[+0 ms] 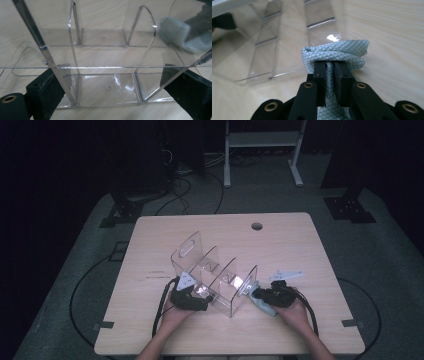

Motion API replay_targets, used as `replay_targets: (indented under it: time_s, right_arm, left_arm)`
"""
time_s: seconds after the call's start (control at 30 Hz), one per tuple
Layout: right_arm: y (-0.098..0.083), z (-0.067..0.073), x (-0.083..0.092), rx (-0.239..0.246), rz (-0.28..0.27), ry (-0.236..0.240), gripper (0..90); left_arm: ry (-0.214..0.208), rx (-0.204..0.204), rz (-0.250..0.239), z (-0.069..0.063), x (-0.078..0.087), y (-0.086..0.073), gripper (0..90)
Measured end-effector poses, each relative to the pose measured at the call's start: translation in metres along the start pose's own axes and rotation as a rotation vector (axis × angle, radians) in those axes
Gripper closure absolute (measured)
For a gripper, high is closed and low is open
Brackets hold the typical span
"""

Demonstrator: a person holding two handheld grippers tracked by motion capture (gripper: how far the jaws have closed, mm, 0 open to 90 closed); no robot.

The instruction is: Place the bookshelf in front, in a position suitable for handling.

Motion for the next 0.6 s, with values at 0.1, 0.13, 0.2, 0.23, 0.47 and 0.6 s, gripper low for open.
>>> replay_targets:
  time_s: [0.1, 0.13, 0.2, 0.23, 0.47, 0.6]
  right_arm:
    - [-0.001, 0.007, -0.001, 0.036, 0.021, 0.027, 80.5]
    - [-0.001, 0.009, -0.001, 0.053, 0.021, 0.016, 80.5]
    - [0.000, 0.006, -0.001, 0.038, 0.015, 0.013, 80.5]
    - [0.001, -0.001, -0.001, 0.023, -0.006, -0.011, 80.5]
    - [0.002, -0.006, -0.001, 0.003, -0.006, -0.001, 80.5]
    - [-0.003, 0.019, -0.003, 0.085, 0.028, 0.064, 80.5]
  left_arm:
    - [-0.001, -0.001, -0.003, 0.000, 0.000, -0.001, 5.9]
    - [-0.002, -0.002, -0.003, 0.000, 0.000, -0.001, 5.9]
    - [0.001, -0.005, -0.001, 0.000, 0.000, 0.000, 6.0]
    - [0.001, -0.006, 0.000, 0.000, 0.000, 0.000, 6.0]
    - [0.013, -0.005, -0.003, -0.001, -0.001, 0.000, 6.1]
    - [0.010, -0.005, -0.002, 0.000, -0.001, 0.000, 6.1]
Point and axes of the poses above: each handheld gripper's, and its own axes: x roughly backward along the jaws, y roughly out of its top, z roughly to its left, the point moved 2 cm from there along -x, roughly forward along the jaws, and after that the axes turned 2 degrees about z, right-handed, at the moved point
